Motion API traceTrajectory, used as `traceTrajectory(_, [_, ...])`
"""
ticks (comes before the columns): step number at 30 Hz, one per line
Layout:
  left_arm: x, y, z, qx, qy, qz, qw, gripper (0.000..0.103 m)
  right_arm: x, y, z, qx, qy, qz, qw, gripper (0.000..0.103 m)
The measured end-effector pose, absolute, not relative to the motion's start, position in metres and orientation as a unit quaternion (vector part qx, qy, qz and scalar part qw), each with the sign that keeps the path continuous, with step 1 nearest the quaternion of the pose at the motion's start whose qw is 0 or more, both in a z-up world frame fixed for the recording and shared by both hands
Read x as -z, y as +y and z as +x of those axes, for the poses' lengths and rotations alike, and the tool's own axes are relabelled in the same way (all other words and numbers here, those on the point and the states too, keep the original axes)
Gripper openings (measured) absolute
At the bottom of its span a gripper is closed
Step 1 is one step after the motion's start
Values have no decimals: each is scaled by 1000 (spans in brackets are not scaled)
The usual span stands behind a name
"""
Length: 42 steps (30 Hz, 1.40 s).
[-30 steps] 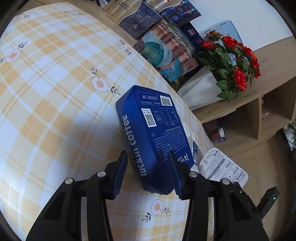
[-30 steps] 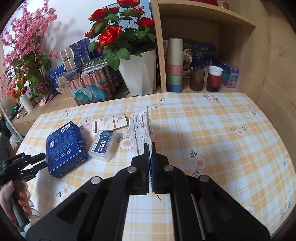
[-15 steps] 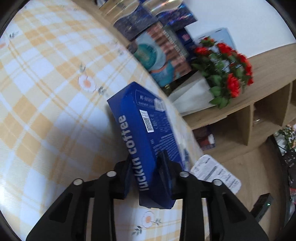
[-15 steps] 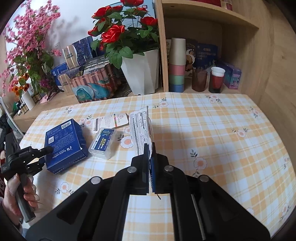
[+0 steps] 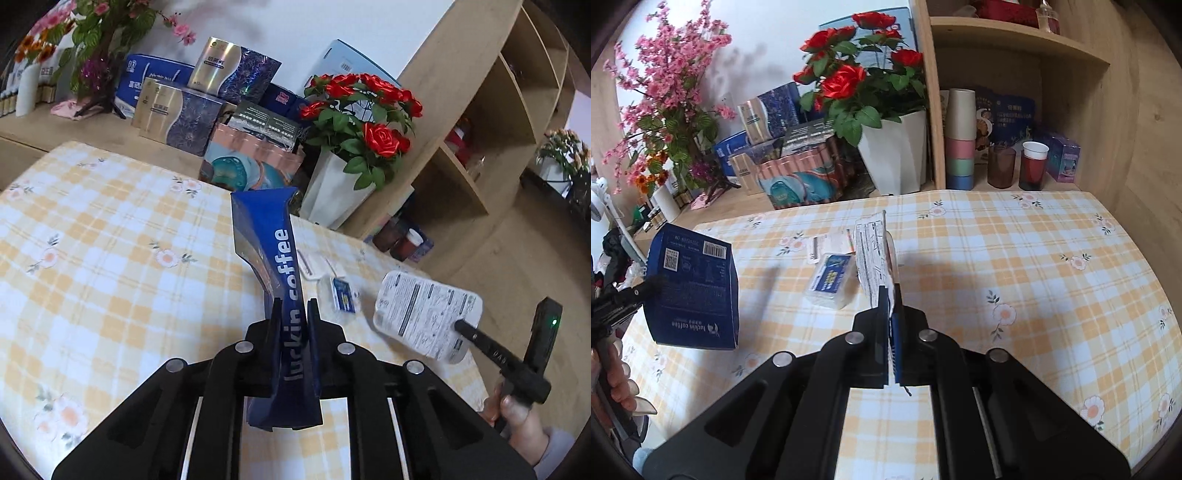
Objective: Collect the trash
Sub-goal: 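Drop the white packaging into the bin with the right tool while the left tool carries the box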
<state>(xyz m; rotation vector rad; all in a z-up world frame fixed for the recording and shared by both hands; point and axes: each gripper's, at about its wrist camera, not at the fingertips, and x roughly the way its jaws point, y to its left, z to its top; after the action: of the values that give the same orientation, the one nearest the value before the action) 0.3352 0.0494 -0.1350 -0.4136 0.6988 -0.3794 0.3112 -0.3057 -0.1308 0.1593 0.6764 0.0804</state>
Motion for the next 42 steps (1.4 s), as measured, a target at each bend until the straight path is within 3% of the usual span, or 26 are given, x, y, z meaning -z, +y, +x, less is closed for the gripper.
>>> traceTrajectory(25, [31,61,122,207,270,-142,929,13,85,-291,152,-110,315,112,936,6])
traceTrajectory(42, [36,74,39,214,267,-168,925,13,116,-253,62,-189,409,79,889,6])
